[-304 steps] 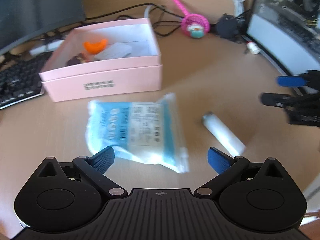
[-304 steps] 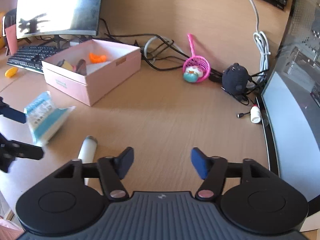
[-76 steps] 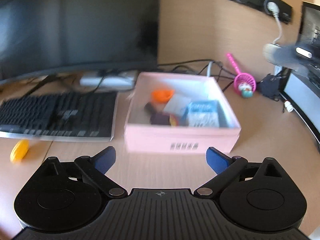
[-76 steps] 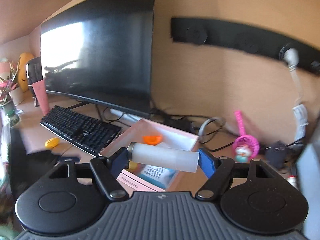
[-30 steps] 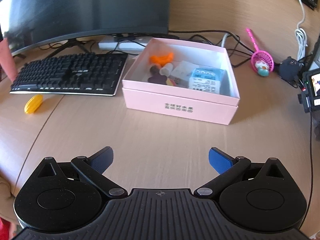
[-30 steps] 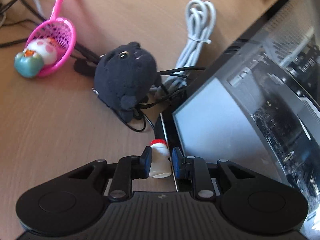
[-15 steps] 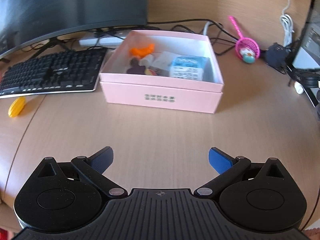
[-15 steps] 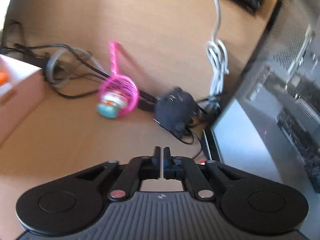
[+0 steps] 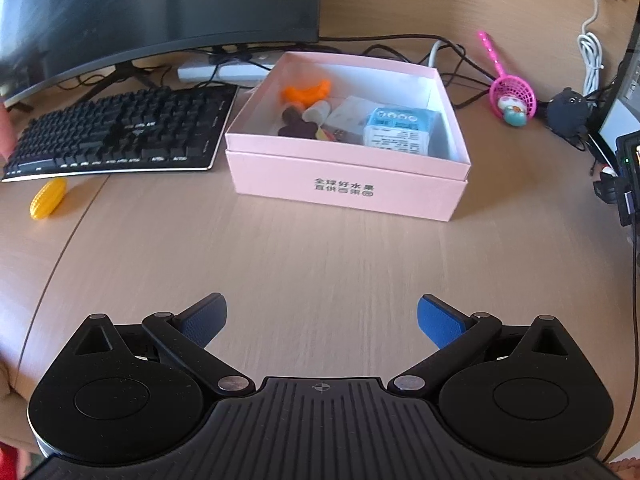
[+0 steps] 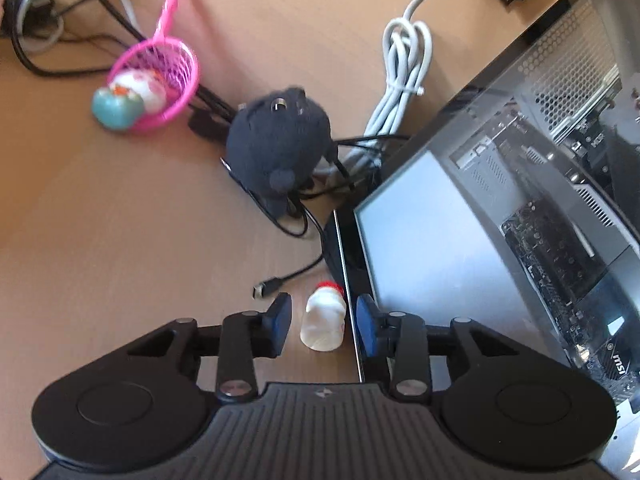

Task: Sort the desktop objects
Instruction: 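Lift the red-capped bottle with the right tool and carry it toward the box, then set the red-capped bottle on the desk in front of the pink box with the right tool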

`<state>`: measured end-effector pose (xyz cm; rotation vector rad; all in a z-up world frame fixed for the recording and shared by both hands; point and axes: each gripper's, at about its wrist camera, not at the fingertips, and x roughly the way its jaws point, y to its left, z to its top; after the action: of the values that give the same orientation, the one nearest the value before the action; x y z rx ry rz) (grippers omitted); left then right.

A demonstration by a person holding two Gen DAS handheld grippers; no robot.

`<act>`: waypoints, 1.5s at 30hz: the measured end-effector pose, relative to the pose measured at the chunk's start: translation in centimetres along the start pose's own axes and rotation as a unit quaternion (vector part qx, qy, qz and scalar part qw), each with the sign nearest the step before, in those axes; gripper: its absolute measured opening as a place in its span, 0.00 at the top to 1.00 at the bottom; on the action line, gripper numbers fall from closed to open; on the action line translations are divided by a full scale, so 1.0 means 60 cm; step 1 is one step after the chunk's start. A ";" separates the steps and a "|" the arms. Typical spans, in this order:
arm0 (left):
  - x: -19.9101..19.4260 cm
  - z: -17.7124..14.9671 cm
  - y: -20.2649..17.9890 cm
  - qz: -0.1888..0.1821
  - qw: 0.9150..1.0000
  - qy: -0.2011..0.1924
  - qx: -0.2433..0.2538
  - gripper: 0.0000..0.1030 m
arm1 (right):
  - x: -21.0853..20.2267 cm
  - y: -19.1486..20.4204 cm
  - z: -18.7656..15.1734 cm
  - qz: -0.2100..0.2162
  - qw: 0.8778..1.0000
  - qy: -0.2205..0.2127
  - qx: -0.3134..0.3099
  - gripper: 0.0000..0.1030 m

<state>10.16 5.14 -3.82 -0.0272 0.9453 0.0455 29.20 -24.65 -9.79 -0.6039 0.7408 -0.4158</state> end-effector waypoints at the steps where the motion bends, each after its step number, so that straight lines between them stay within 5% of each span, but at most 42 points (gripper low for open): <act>1: -0.001 -0.001 0.000 0.000 1.000 0.000 0.000 0.00 | 0.006 0.000 -0.003 -0.003 1.000 0.005 0.000 0.67; 5: -0.003 -0.003 0.000 -0.001 1.000 0.001 0.002 0.00 | 0.013 -0.001 -0.007 -0.006 1.000 0.009 -0.008 0.80; 10: -0.002 -0.009 -0.004 -0.006 1.000 0.005 0.005 0.00 | 0.000 -0.010 -0.012 -0.002 1.000 0.002 -0.003 0.83; 11: -0.001 -0.010 -0.005 -0.008 1.000 0.006 0.006 0.00 | -0.004 -0.013 -0.013 0.001 1.000 0.001 -0.001 0.99; 12: 0.000 -0.012 -0.006 -0.011 1.000 0.007 0.007 0.00 | -0.009 -0.015 -0.013 0.004 1.000 0.001 0.002 1.00; 19: 0.004 -0.018 -0.027 -0.030 0.999 0.008 0.023 0.00 | -0.098 -0.028 -0.009 0.087 0.995 -0.037 0.033 0.99; 26: 0.002 -0.019 -0.032 -0.031 0.999 0.006 0.021 0.00 | -0.071 -0.017 -0.007 0.023 0.999 -0.032 0.005 0.91; 32: 0.004 -0.021 -0.018 -0.022 1.000 0.010 0.006 0.00 | -0.014 -0.011 0.009 -0.003 0.999 -0.007 -0.031 0.67; 45: 0.013 -0.026 -0.008 -0.020 1.000 0.021 0.000 0.00 | 0.003 0.010 -0.018 -0.009 0.997 0.004 -0.075 0.78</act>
<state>9.37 4.63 -5.35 -0.0470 0.9864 0.0079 28.62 -24.69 -10.90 -0.7505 0.7793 -0.3820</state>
